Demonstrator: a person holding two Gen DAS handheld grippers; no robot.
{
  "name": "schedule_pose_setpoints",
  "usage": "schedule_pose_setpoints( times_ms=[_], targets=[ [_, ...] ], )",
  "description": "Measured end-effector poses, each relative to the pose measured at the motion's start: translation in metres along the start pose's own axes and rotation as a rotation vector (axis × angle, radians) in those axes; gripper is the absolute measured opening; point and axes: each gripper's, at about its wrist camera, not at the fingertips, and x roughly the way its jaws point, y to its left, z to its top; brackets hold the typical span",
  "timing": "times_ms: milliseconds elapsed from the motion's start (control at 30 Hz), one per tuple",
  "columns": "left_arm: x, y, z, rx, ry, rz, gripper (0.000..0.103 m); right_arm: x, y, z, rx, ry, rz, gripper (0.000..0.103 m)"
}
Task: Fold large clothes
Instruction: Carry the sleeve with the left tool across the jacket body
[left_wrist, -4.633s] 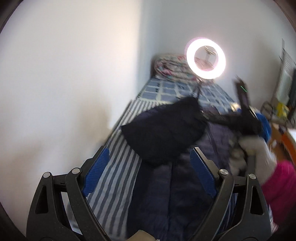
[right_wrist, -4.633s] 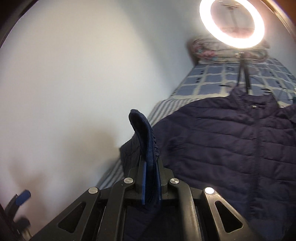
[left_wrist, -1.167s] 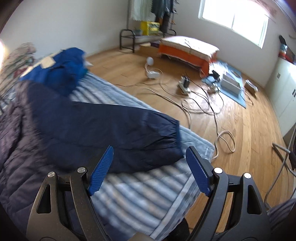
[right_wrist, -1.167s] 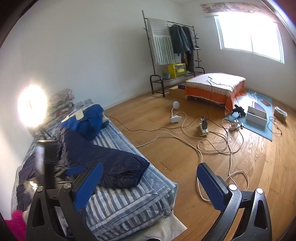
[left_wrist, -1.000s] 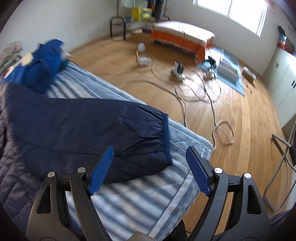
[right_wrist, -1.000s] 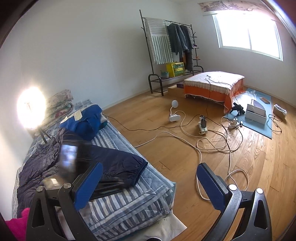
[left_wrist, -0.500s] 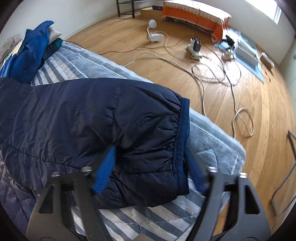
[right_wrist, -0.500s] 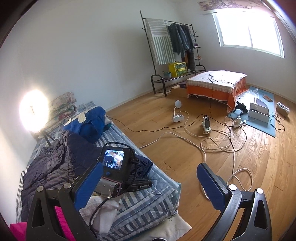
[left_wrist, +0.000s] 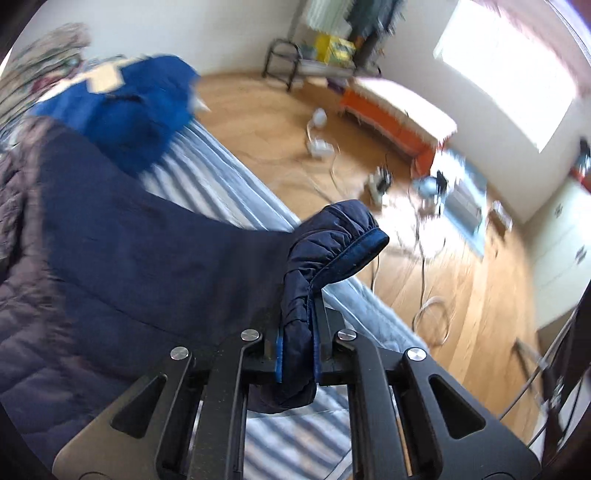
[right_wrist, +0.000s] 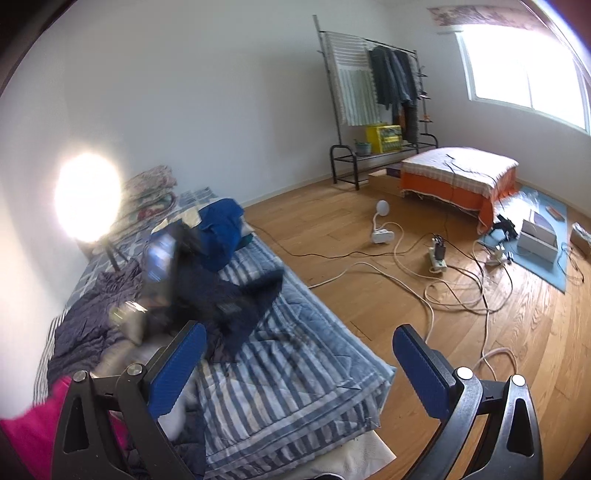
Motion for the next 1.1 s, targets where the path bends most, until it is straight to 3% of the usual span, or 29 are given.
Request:
schedule_pose_setpoints(
  times_ms=[267, 433, 633, 733, 800, 967, 1033, 1100],
  targets=[
    [-0.102, 0.132, 0.023, -0.196, -0.156, 0.030, 0.009, 0.013, 0.057, -0.004, -0.154, 0.027, 0.052, 0.101],
    [-0.142, 0.209, 0.017, -0.279, -0.227, 0.100, 0.009, 0.026, 0.089, -0.009, -0.234, 0.070, 0.102, 0.091],
    [-0.180, 0.293, -0.005, -0.353, -0.284, 0.211, 0.009, 0.034, 0.121, -0.015, -0.309, 0.079, 0.120, 0.090],
    [-0.200, 0.349, -0.024, -0.439, -0.332, 0.294, 0.009, 0.037, 0.134, -0.019, -0.345, 0.086, 0.127, 0.090],
    [-0.207, 0.393, -0.041, -0.547, -0.347, 0.307, 0.009, 0.039, 0.142, -0.022, -0.370, 0.096, 0.135, 0.089],
    [-0.214, 0.478, -0.073, -0.708, -0.379, 0.394, 0.008, 0.063, 0.163, -0.019, -0.418, 0.170, 0.216, 0.080],
    [-0.217, 0.502, -0.086, -0.752, -0.409, 0.402, 0.008, 0.075, 0.178, -0.016, -0.468, 0.184, 0.233, 0.072],
    [-0.219, 0.521, -0.101, -0.799, -0.431, 0.429, 0.008, 0.093, 0.198, -0.008, -0.530, 0.176, 0.257, 0.072]
  ],
)
